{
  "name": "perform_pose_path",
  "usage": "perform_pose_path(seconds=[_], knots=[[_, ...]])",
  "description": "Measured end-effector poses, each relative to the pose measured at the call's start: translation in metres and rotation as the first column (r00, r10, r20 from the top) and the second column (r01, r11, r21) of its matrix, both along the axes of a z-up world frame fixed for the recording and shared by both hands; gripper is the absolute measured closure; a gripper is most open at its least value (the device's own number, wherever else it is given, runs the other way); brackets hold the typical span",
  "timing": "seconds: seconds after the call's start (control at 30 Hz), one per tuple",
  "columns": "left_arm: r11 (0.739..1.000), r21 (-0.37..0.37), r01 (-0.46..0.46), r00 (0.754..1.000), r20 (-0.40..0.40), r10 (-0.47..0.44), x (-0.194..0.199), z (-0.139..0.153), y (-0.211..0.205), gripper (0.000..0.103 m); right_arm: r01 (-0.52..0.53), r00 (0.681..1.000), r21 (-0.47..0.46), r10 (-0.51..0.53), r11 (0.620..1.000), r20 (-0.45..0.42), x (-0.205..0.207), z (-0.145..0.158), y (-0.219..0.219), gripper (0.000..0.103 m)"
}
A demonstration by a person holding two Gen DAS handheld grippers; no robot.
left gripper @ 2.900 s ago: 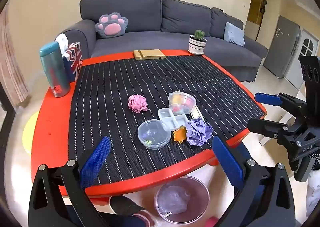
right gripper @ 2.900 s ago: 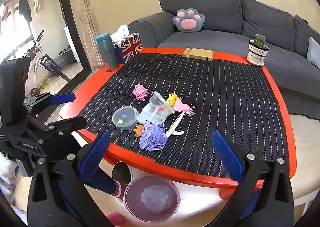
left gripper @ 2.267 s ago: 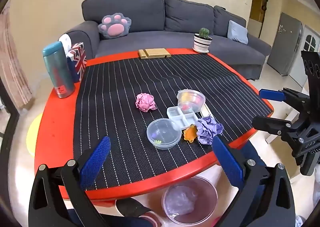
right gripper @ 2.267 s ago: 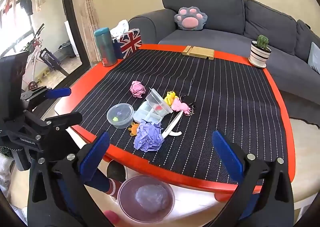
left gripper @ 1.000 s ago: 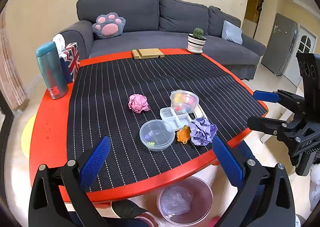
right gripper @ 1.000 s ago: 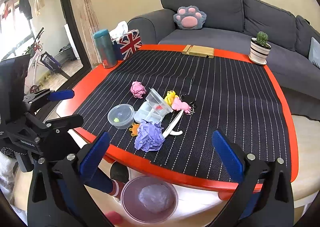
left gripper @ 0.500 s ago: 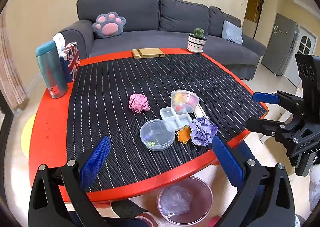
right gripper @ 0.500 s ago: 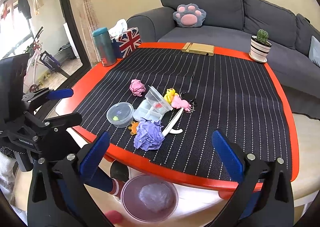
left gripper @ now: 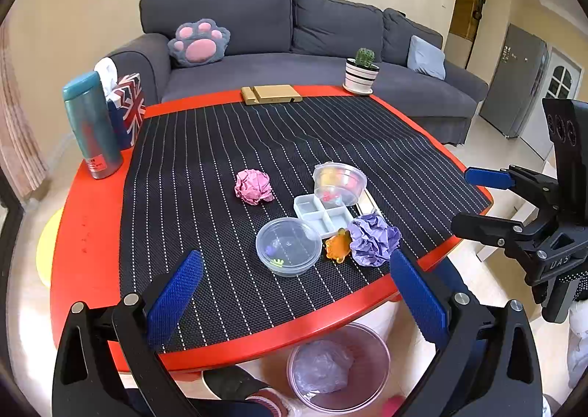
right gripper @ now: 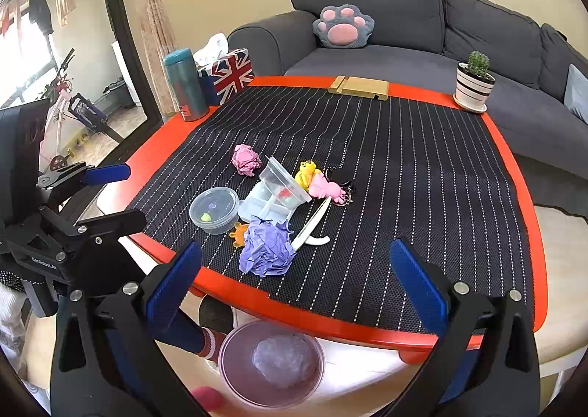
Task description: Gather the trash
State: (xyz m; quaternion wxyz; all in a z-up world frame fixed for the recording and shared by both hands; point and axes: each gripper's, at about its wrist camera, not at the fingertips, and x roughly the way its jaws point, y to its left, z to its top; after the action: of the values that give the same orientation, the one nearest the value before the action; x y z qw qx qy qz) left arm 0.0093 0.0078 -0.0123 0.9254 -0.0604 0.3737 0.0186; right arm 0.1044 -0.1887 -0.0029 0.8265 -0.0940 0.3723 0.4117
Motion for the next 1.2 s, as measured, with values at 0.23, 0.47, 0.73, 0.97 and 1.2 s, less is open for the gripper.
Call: perform_pose_path(seconds=[0.23, 0.47, 0.73, 0.97, 1.2], knots=[[1.000, -0.007, -0.001, 1.000, -0.009, 0.001, 0.000, -0.001, 0.003, 0.005, -0.002, 1.000, -0.011, 0.002, 1.000, 0.003, 0.000, -0.001, 0.002, 0.003], [1.000, -0.011, -0.002, 1.000, -0.015, 0.002, -0.001, -0.004, 0.004, 0.005, -0.038, 0.999, -0.053, 0.037, 0.998, -0.017, 0.009, -0.009, 0.013, 0.003], [1.000, -0.016, -0.006, 1.000, -0.027, 0.005, -0.002, -0.009, 0.006, 0.005, -0.107, 0.994, -0.148, 0.102, 0.983, -0.044, 0.018, -0.028, 0.042, 0.003], [1.000, -0.021, -0.014, 0.999, -0.038, 0.013, -0.004, -0.012, 0.009, 0.005, -0.166, 0.986, -0.208, 0.158, 0.964, -0.056, 0.013, -0.041, 0.060, 0.003], [1.000, -0.026, -0.016, 0.999, -0.043, 0.015, -0.004, -0.013, 0.012, 0.005, -0.192, 0.981, -0.253, 0.181, 0.948, -0.067, 0.013, -0.052, 0.070, 0.034]])
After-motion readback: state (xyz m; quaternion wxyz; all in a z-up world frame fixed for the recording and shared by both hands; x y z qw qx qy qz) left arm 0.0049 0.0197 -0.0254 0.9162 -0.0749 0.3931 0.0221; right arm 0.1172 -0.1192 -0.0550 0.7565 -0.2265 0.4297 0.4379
